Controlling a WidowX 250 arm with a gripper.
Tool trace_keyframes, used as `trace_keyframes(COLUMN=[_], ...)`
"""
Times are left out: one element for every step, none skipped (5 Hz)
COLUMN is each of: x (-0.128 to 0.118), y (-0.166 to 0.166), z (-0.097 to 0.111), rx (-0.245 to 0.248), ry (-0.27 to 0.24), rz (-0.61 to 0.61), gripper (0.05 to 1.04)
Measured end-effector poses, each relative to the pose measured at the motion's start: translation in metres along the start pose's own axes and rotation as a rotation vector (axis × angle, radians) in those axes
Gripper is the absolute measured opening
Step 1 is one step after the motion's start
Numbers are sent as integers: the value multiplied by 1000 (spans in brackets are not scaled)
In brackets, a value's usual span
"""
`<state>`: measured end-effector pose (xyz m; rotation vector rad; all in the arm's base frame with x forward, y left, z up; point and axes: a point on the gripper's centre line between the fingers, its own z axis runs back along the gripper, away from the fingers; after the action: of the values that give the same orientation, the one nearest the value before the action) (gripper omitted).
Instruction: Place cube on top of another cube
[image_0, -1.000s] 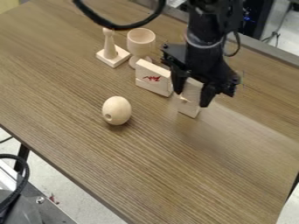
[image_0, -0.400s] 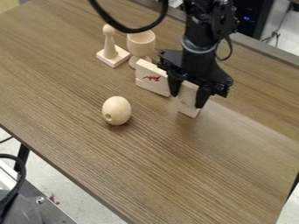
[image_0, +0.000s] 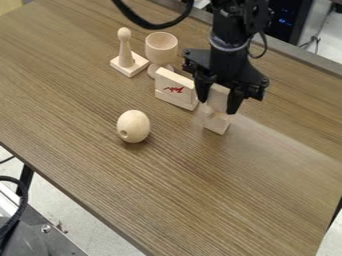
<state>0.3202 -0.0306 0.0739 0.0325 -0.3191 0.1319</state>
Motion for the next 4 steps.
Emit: trace_keyframes(x=[3, 2, 0, -2], y=[-1, 1, 1, 1], z=[2, -1, -9, -13], rx=[-4, -1, -2, -1], ry=[-2, 5, 22, 26], rz=[0, 7, 9, 9], gripper=[570, 570, 570, 570])
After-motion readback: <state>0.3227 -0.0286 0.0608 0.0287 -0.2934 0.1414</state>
